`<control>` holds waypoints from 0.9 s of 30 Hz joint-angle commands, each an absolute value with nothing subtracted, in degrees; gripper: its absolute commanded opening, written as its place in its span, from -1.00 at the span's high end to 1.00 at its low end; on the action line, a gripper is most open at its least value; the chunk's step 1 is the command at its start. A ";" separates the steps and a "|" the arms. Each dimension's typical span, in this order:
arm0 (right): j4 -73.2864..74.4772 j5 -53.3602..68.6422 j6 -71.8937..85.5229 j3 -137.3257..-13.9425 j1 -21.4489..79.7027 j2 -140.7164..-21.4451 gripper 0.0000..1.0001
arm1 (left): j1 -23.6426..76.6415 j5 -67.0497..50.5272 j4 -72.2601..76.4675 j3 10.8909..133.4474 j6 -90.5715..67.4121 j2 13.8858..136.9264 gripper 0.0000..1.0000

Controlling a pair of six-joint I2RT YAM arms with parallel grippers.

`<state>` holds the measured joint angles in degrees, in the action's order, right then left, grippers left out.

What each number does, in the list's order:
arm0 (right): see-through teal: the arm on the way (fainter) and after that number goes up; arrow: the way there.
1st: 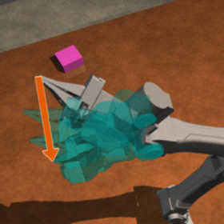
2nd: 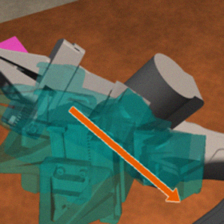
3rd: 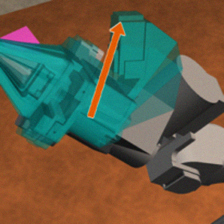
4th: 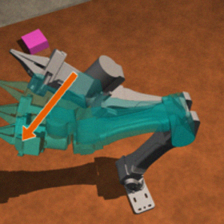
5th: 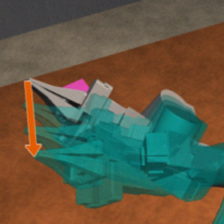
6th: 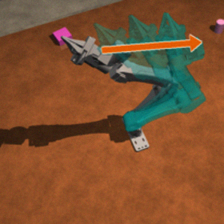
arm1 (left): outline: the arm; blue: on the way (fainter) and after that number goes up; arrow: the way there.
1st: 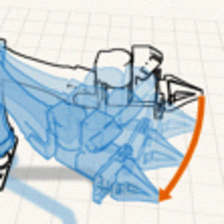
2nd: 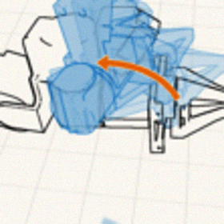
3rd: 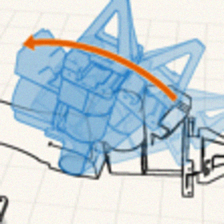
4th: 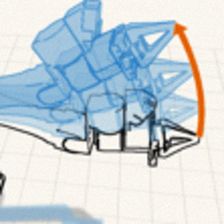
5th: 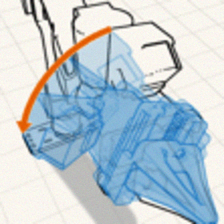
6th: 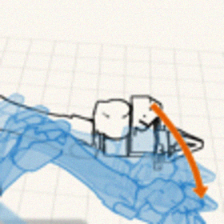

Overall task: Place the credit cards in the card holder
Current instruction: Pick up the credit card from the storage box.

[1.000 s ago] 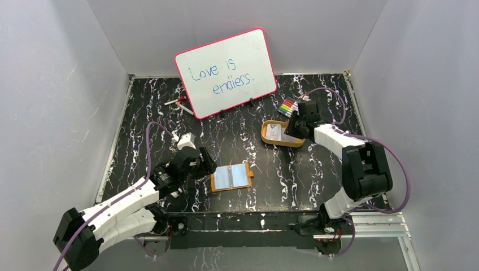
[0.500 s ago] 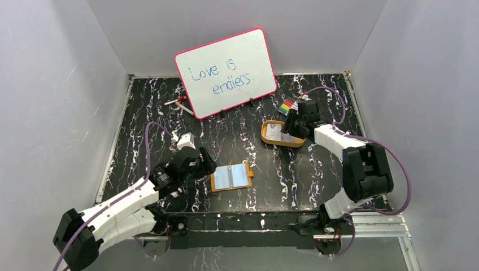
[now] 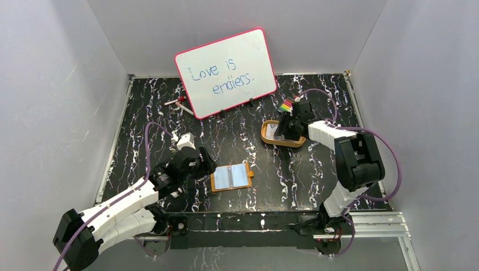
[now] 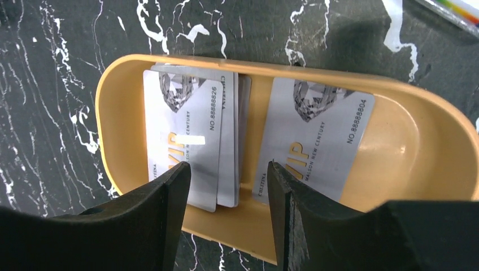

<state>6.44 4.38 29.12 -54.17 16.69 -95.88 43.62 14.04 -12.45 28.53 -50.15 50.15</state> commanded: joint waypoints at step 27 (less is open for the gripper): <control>9.06 -4.84 27.35 -55.96 17.18 -94.08 0.21 | 43.40 13.71 -12.74 28.30 -50.30 49.84 -0.21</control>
<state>9.34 -3.55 28.03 -56.95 17.89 -96.68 43.62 13.98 -12.45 28.53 -50.15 50.33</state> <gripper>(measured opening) 0.402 0.607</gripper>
